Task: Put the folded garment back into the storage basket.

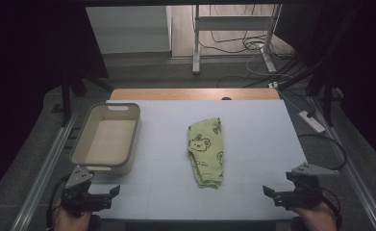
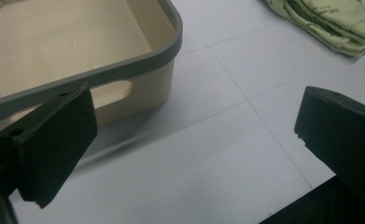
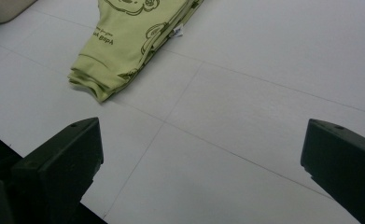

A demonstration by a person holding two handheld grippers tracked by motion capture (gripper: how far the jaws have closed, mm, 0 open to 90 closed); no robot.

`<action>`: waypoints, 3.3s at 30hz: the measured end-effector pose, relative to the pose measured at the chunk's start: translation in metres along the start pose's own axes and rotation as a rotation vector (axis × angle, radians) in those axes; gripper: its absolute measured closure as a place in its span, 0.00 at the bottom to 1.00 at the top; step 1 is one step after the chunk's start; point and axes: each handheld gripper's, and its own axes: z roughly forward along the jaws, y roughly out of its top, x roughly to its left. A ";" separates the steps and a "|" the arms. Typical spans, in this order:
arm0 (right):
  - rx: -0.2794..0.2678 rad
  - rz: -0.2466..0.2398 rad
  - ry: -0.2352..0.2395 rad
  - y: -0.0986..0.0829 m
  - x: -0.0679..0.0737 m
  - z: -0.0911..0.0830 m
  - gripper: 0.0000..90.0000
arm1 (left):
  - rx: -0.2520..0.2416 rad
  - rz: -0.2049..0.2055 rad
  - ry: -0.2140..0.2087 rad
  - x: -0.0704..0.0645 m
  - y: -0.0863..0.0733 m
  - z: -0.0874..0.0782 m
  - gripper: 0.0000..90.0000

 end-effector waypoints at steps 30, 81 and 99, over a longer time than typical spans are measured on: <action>-0.012 -0.053 0.063 0.005 0.002 0.005 0.00 | -0.022 0.021 -0.039 0.000 0.005 0.000 0.00; -0.042 -0.186 0.202 0.033 0.020 0.021 0.00 | -0.014 0.122 -0.182 -0.007 0.042 0.038 0.00; -0.004 -0.225 0.244 0.043 0.033 0.037 0.00 | 0.012 0.147 -0.194 -0.011 0.063 0.059 0.00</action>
